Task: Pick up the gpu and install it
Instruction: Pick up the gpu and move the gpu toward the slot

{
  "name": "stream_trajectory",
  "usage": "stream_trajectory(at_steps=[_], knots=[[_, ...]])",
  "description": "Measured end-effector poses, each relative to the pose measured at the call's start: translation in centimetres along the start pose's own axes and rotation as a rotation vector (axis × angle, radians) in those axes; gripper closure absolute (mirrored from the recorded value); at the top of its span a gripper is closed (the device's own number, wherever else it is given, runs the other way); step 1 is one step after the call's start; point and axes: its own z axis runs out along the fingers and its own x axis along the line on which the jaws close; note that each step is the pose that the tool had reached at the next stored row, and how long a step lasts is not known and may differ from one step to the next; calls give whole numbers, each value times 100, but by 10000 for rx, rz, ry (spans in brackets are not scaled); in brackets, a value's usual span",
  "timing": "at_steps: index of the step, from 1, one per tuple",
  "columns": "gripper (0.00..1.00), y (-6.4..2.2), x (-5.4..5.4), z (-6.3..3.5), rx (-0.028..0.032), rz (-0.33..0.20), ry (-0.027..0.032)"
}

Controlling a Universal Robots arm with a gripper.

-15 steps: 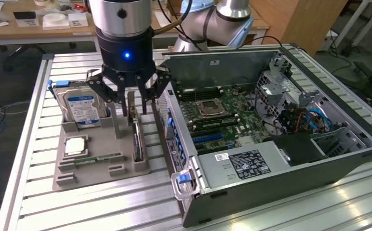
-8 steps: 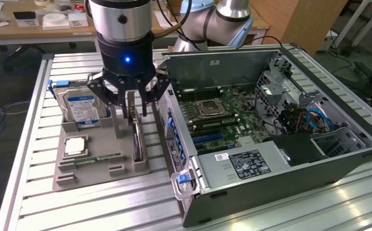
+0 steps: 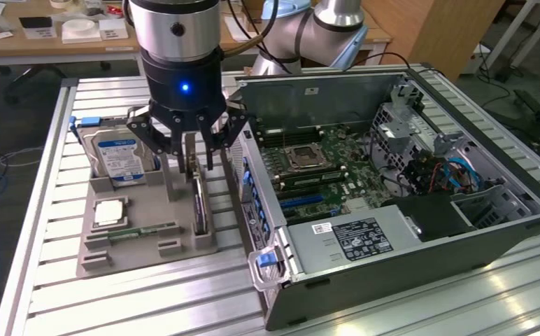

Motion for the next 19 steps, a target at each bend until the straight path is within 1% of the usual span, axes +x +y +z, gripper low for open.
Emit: stream_trajectory(at_steps=[11, 15, 19], knots=[[57, 0, 0, 9, -1, 0, -1], [57, -2, 1, 52, -1, 0, 0], [57, -5, 2, 107, 0, 1, 20]])
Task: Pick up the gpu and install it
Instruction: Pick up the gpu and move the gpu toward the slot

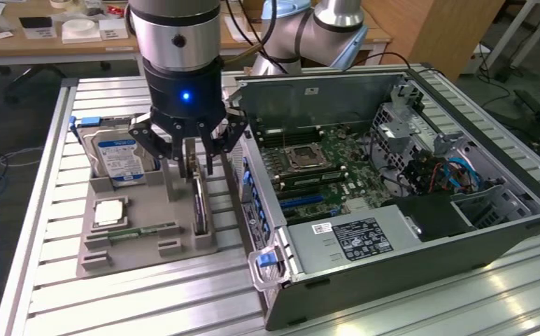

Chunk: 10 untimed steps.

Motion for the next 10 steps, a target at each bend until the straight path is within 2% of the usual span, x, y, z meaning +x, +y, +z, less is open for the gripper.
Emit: stream_trajectory(at_steps=[6, 10], knots=[[57, 0, 0, 4, 0, 0, 1], [57, -3, 1, 61, -9, 0, 2]])
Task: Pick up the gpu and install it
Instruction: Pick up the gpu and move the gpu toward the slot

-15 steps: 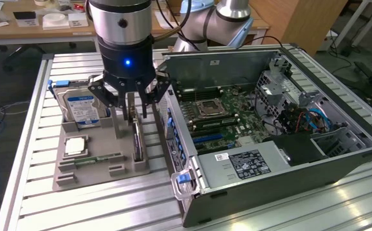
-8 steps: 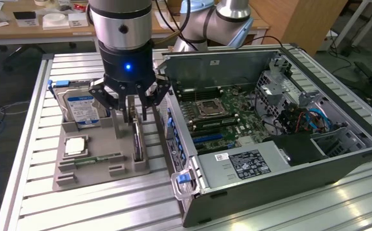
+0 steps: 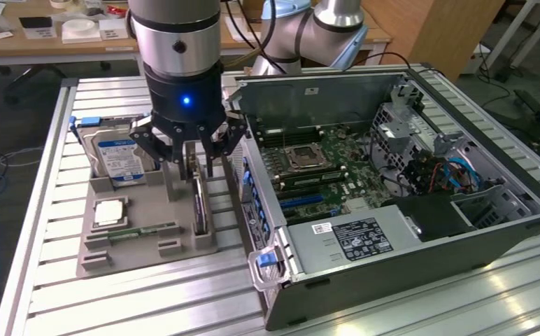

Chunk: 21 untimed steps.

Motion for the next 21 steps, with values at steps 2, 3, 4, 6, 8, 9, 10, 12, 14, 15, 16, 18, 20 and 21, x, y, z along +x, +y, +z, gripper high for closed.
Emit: stream_trajectory(at_steps=[2, 3, 4, 6, 8, 9, 10, 12, 14, 15, 16, 18, 20, 21], knots=[[57, -1, 1, 33, -7, 0, 1], [57, -2, 0, 42, -20, 0, 1], [57, -2, 1, 46, -34, 1, 4], [57, 7, 1, 53, -44, 1, 3], [57, 20, 3, 57, -45, 1, 4], [57, 22, 2, 64, -46, -1, 3], [57, 24, 2, 72, -47, -2, 3], [57, 25, 4, 93, -47, 1, 4], [57, 25, 5, 105, -52, 1, 6], [57, 25, 6, 104, -72, 2, 9], [57, 25, 6, 105, -82, 4, 8], [57, 25, 5, 106, -84, 3, 6], [57, 24, 4, 106, -85, 2, 6], [57, 25, 5, 106, -86, 2, 6]])
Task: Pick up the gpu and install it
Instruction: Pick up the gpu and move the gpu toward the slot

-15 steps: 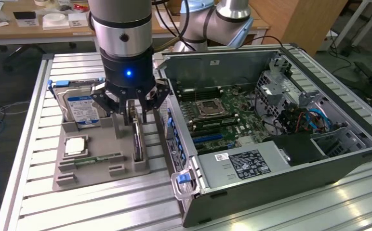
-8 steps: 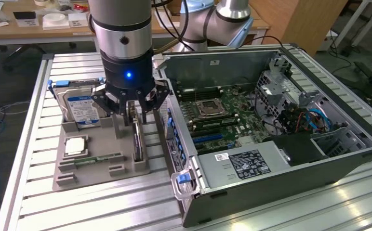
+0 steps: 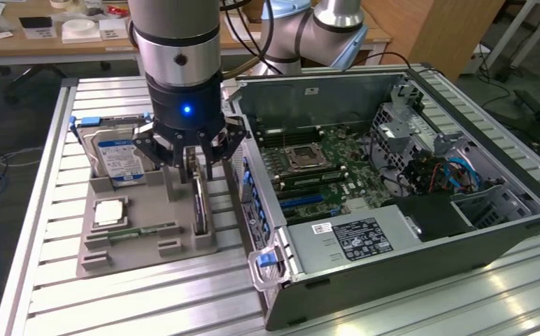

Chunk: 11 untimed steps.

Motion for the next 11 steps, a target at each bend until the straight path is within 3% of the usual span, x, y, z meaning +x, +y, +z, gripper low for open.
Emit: stream_trajectory(at_steps=[11], knots=[[57, -5, 1, 78, 1, 0, 2]])
